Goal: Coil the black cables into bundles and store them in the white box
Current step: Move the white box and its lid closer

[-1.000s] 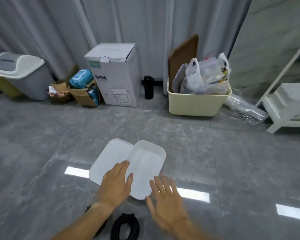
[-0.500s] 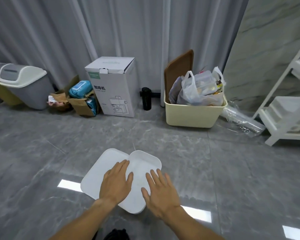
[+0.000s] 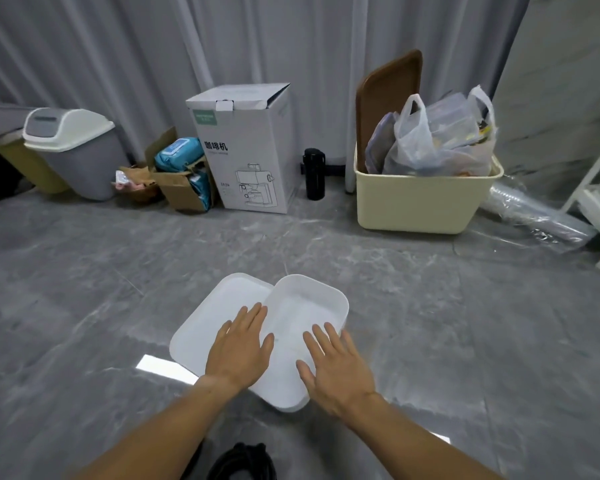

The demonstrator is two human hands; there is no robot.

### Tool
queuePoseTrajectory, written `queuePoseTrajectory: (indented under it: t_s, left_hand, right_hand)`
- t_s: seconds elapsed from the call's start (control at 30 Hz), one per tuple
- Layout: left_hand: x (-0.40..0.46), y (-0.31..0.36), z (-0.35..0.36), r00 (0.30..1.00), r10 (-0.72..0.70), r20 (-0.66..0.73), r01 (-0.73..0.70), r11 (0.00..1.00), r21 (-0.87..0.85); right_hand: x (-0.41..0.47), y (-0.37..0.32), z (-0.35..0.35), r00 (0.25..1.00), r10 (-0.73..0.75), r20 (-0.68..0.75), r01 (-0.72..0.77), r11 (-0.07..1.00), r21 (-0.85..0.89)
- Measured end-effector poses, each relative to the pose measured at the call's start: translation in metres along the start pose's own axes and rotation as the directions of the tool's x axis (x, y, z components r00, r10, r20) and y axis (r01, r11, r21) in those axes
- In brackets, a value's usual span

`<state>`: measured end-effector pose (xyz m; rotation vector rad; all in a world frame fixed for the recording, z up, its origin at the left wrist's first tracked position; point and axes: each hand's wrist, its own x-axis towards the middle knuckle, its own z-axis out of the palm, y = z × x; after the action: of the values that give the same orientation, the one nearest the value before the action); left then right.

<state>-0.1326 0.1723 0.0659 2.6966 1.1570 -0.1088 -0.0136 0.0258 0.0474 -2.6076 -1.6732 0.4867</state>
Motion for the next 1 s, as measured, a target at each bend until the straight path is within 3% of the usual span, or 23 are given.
queuePoseTrajectory:
  t_s: [0.4,0.8,1.0]
  left_hand:
    - [0.007,-0.02,0.04,0.998,0.021,0.052,-0.021,1.0,0.007]
    - [0.008,-0.018,0.059,0.997,0.023,0.077,-0.02,0.999,-0.038]
    - [0.004,0.0,0.064,0.998,0.061,0.026,-0.061,0.998,-0.01]
  right_hand:
    - [0.015,-0.005,0.042,0.997,0.001,0.071,0.001,1.0,-0.02]
    - [0.008,0.03,0.043,0.996,-0.084,0.0,0.084,0.996,-0.034]
    - [0.001,0.056,0.044,0.995,-0.089,-0.037,0.087,0.994,-0.063]
